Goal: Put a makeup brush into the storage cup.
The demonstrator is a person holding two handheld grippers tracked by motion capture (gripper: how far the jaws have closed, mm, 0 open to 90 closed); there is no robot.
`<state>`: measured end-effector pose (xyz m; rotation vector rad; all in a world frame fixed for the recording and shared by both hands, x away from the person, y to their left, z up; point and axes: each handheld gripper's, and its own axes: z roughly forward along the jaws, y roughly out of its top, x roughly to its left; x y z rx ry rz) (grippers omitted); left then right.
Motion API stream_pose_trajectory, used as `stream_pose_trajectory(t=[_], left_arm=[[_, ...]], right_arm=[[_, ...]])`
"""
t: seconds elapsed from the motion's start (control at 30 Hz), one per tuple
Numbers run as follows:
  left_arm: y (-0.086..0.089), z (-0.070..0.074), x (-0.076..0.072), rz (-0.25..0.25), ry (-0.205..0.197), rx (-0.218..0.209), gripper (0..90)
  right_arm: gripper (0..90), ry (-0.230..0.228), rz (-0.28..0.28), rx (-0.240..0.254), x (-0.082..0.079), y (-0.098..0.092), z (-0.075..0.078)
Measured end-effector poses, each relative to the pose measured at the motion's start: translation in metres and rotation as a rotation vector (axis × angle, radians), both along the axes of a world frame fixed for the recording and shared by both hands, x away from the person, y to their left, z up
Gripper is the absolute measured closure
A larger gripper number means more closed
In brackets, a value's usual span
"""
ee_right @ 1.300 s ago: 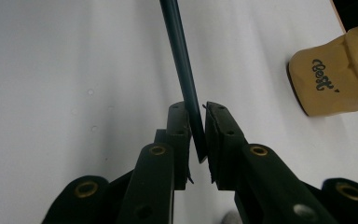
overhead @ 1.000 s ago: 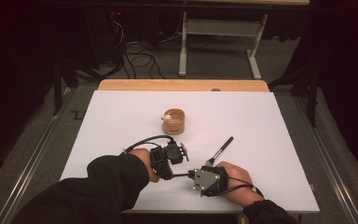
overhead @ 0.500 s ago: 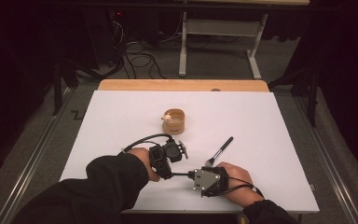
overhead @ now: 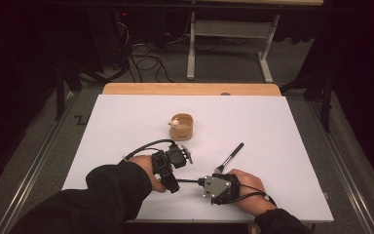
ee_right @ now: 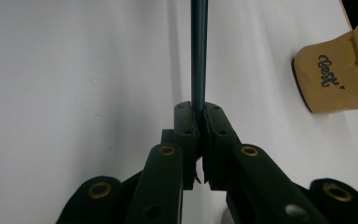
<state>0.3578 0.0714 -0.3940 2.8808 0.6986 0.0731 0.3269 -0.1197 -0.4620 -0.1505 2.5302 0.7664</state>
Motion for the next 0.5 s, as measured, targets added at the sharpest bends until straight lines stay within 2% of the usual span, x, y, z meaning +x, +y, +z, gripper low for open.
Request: stream_pose_trajectory(t=[0.27, 0.5], left_arm=[[0.015, -0.001, -0.001, 0.029, 0.006, 0.005, 25.3], [0.032, -0.003, 0.000, 0.069, -0.001, -0.005, 23.7]], right_arm=[[87.1, -0.008, -0.005, -0.020, 0.002, -0.004, -0.002], [87.1, 0.002, -0.035, -0.015, 0.001, -0.007, -0.002]])
